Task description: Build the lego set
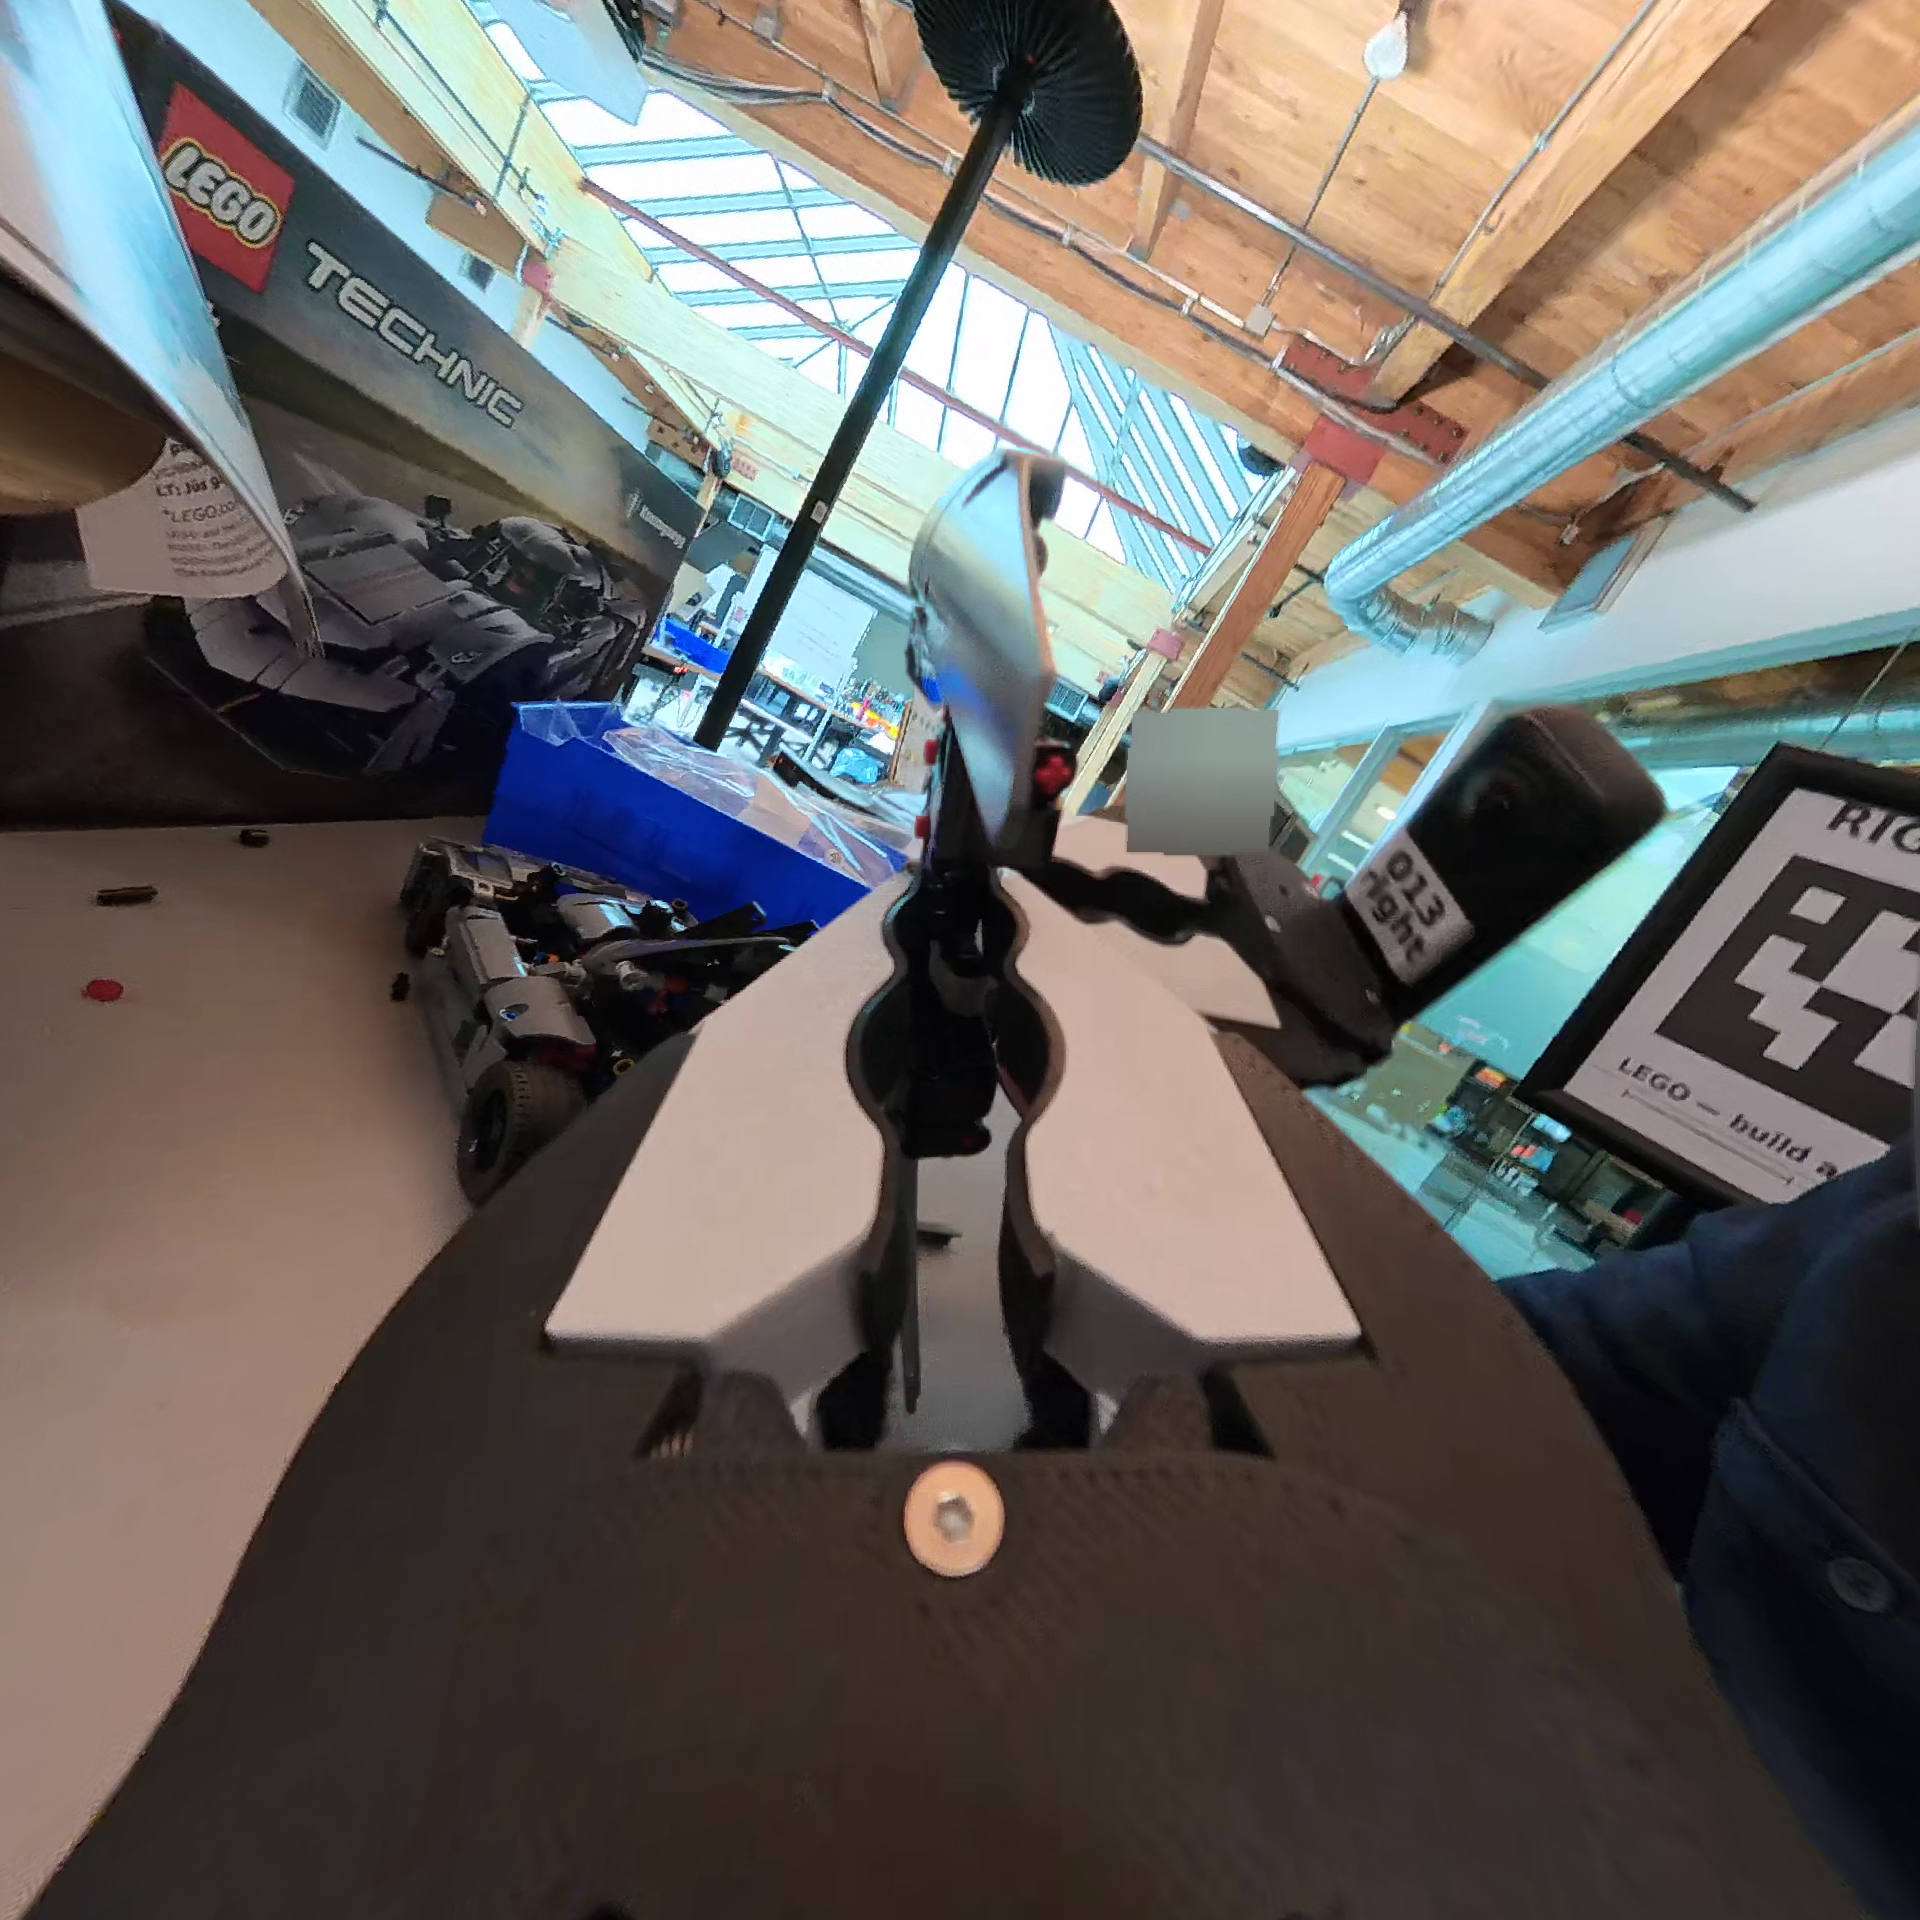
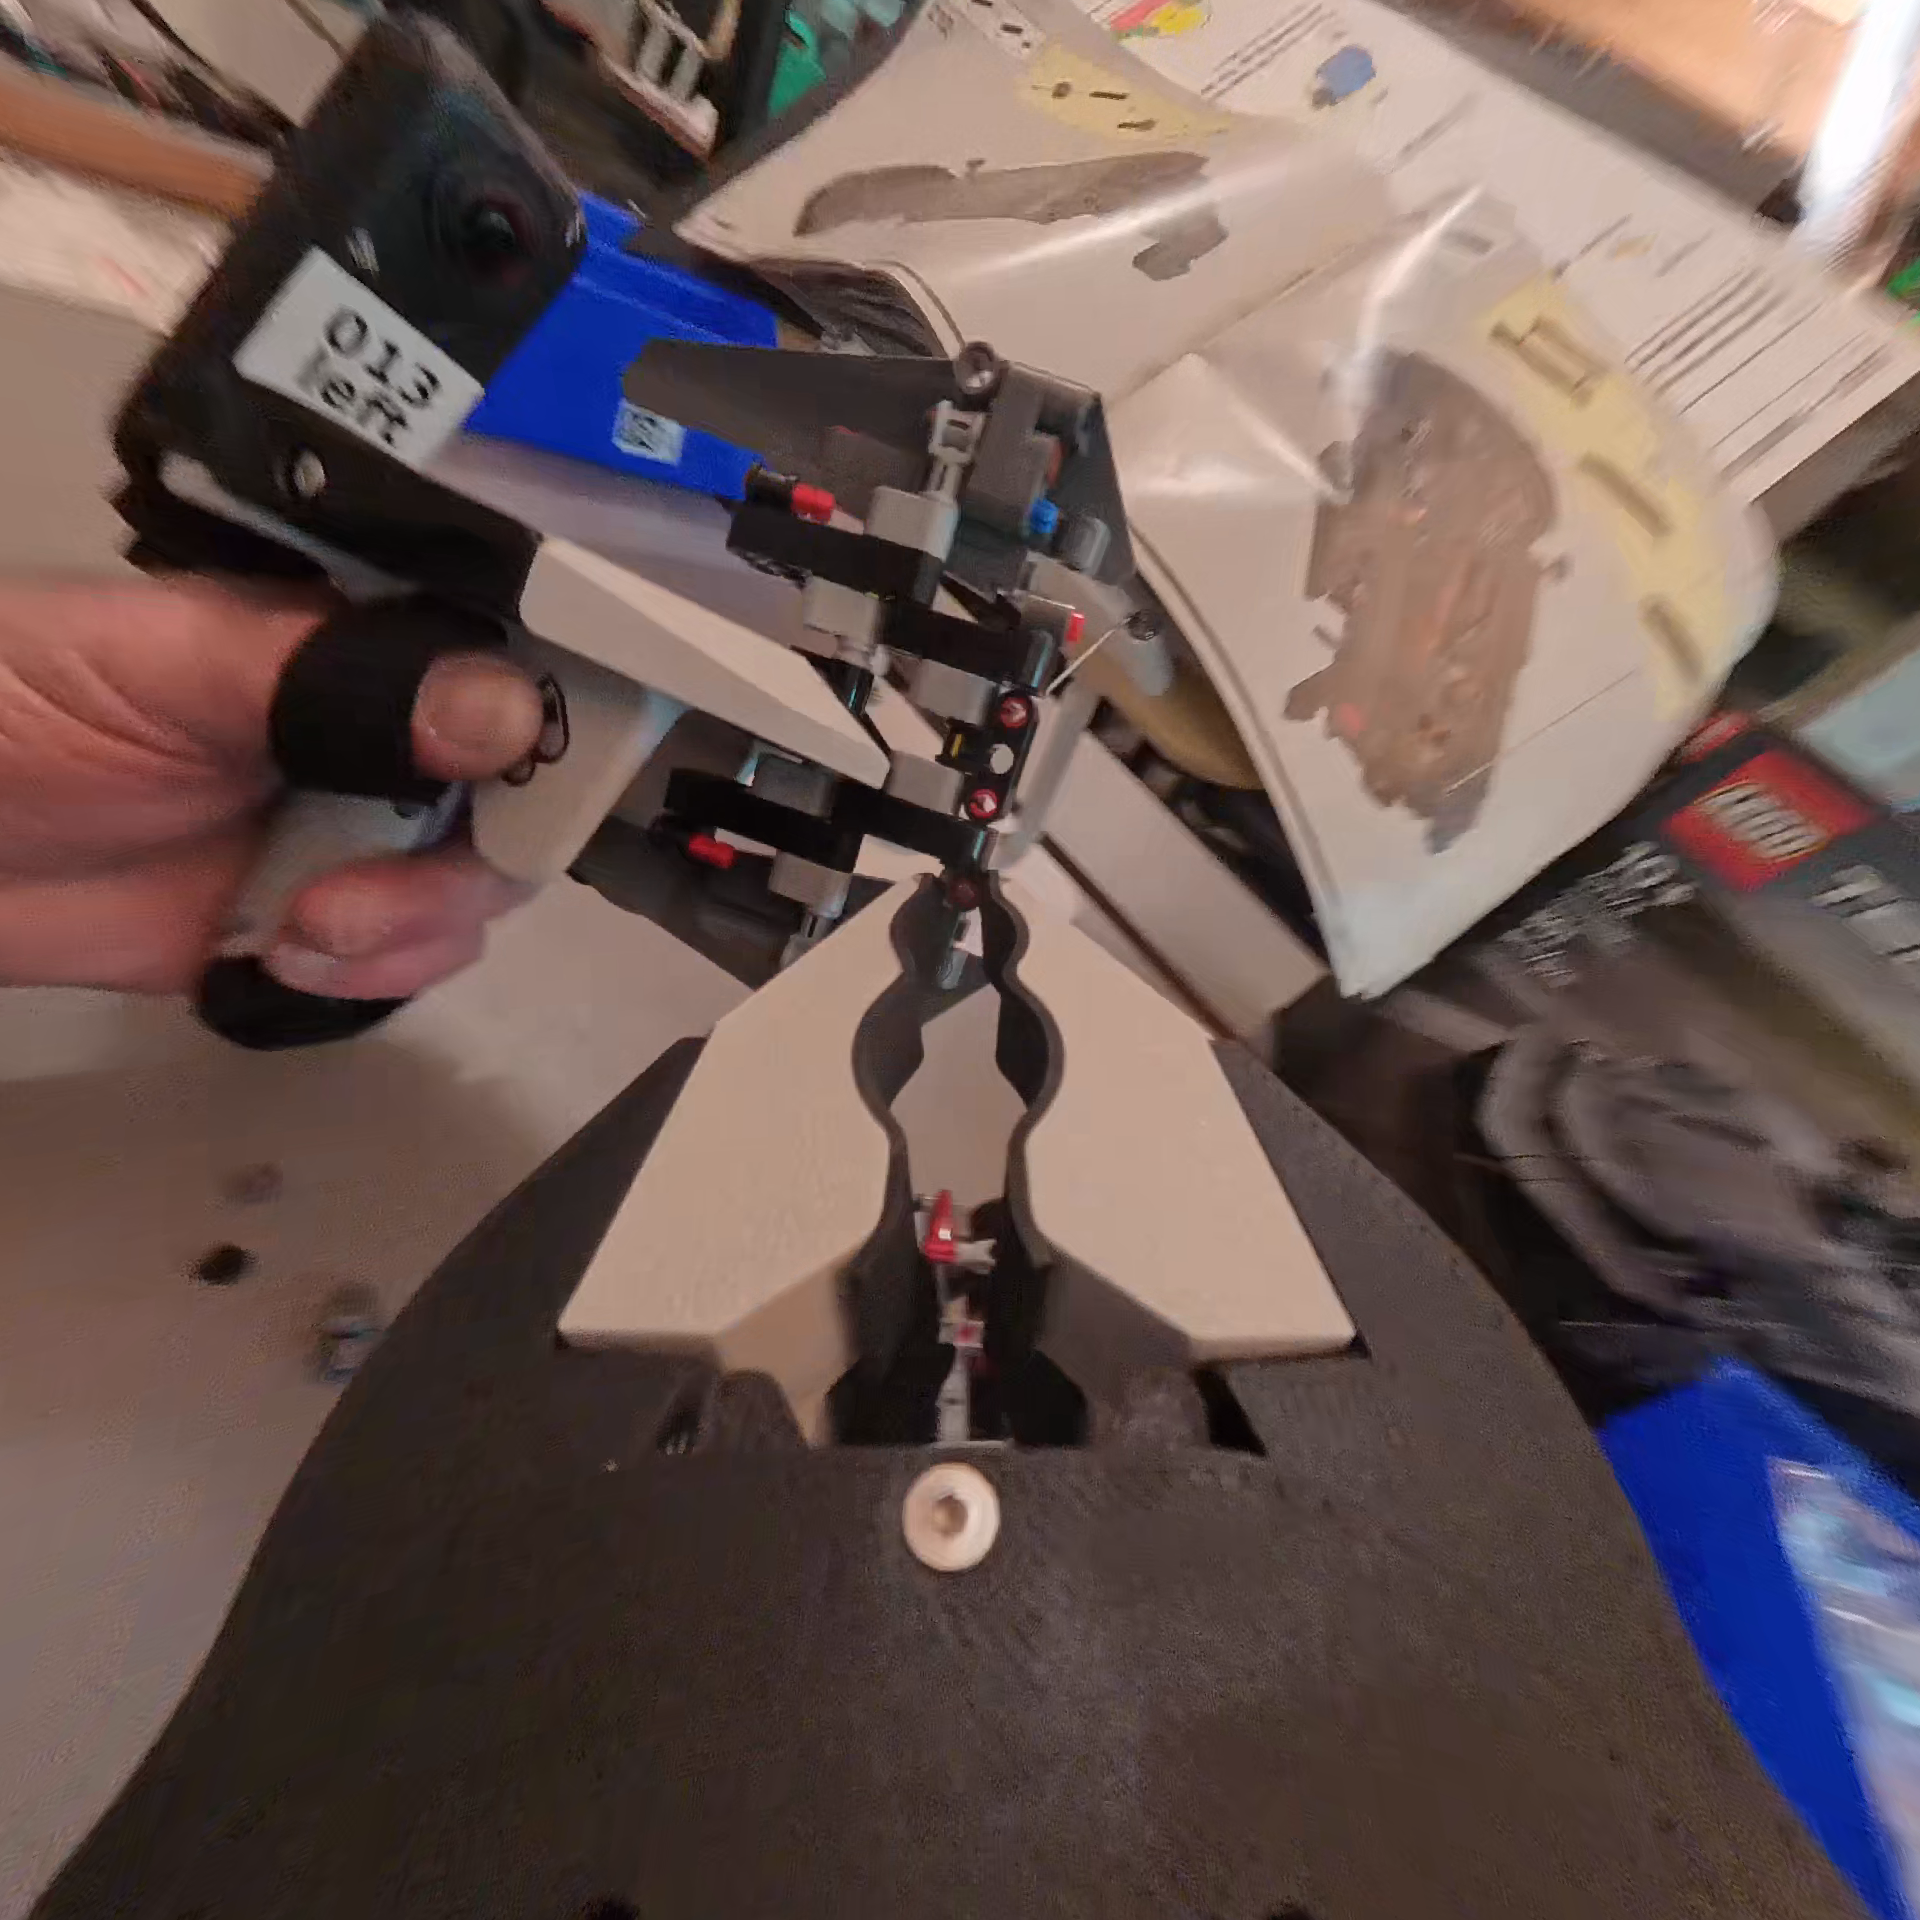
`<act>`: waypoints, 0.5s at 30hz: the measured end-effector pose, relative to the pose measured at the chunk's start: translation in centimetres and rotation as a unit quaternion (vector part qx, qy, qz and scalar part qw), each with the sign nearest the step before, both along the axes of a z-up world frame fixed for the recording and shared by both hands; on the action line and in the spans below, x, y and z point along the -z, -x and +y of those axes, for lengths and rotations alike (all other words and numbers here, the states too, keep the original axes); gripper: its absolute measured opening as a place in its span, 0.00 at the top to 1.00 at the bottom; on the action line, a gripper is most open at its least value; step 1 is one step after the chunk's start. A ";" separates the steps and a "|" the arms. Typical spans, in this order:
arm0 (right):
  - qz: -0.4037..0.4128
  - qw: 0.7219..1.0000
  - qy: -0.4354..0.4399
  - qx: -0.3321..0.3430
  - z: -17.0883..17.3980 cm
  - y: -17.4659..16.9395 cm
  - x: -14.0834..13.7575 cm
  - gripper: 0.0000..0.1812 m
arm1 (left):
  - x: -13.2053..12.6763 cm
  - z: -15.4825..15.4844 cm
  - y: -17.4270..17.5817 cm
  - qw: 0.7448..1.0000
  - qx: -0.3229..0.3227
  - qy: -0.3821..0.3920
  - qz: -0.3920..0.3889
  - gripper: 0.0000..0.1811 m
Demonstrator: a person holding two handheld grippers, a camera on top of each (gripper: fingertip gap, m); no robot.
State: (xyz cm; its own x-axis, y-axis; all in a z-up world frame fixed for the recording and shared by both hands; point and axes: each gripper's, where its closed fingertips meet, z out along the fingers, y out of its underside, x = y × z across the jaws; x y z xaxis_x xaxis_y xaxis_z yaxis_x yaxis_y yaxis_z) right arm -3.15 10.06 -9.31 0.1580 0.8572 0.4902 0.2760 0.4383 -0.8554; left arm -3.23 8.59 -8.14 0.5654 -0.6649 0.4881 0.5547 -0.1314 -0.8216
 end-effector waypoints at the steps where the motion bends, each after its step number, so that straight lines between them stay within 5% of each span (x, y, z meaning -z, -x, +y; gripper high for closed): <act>1: -0.003 1.000 -0.025 0.010 0.0 0.0 -0.1 0.97 | -0.1 0.0 0.1 1.000 0.002 0.000 -0.008 0.96; 4: 0.010 0.999 -0.035 0.003 -0.4 0.0 -0.7 0.97 | -0.3 -0.2 0.3 1.000 0.006 -0.006 -0.006 0.96; 7: 0.045 0.992 0.087 -0.080 -1.4 -0.3 -1.3 0.97 | -1.1 -0.8 0.2 0.999 0.030 -0.023 -0.009 0.96; 15: 0.083 0.894 0.360 -0.252 -2.6 -1.7 -2.5 0.94 | -1.3 -1.8 -1.4 0.994 0.102 -0.042 0.013 0.96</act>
